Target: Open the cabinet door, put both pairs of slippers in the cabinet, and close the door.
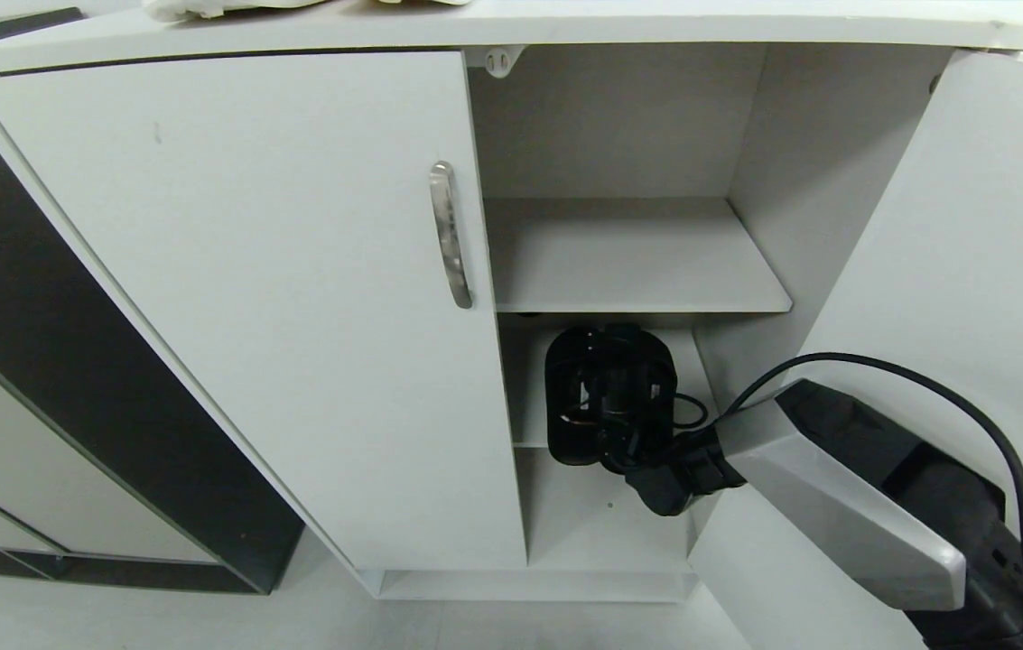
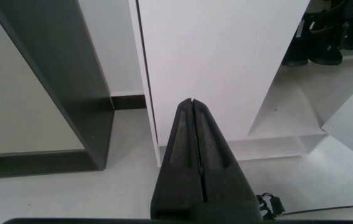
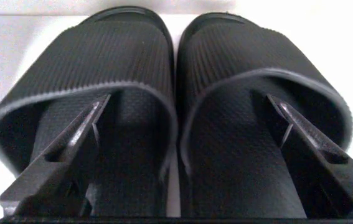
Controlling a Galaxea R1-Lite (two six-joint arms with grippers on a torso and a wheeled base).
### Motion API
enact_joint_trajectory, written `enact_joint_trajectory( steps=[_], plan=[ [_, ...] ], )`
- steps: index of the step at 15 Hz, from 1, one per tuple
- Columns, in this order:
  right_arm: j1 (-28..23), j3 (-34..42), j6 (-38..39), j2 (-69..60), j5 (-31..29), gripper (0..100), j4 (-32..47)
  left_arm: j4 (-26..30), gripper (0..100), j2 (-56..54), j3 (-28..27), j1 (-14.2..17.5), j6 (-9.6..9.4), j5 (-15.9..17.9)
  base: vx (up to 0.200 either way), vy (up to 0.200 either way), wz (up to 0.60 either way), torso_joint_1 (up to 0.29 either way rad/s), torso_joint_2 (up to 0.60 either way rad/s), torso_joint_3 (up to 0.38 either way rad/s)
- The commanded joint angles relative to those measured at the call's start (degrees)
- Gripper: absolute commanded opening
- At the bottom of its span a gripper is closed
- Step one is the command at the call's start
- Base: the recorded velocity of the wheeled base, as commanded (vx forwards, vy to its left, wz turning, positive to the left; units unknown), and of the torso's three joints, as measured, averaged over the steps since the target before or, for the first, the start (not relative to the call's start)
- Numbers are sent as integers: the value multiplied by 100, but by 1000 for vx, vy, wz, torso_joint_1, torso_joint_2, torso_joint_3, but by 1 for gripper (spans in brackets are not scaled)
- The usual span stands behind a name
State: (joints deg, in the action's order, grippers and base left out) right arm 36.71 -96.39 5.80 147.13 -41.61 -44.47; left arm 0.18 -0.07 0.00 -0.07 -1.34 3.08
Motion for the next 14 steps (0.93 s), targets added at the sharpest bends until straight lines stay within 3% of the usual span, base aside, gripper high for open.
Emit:
enact_joint_trajectory(
  steps=[1, 9, 11, 14],
  plan=[
    [100, 490, -44, -475, -32, 100, -158, -1, 0, 7, 0, -1, -7, -1, 0, 0, 0, 0, 0, 0],
    [891, 4005, -114, -2030, -41, 100, -1793, -1, 0, 7, 0, -1, -7, -1, 0, 0, 0, 0, 0, 0],
    [988, 4612, -176, -2364, -14, 100, -2180, -1, 0, 7, 0, -1, -7, -1, 0, 0, 0, 0, 0, 0],
    [1111, 4867, -361, -2426, -23, 100, -2347, -1, 0, 7, 0, -1, -24, -1, 0, 0, 0, 0, 0, 0]
  ],
)
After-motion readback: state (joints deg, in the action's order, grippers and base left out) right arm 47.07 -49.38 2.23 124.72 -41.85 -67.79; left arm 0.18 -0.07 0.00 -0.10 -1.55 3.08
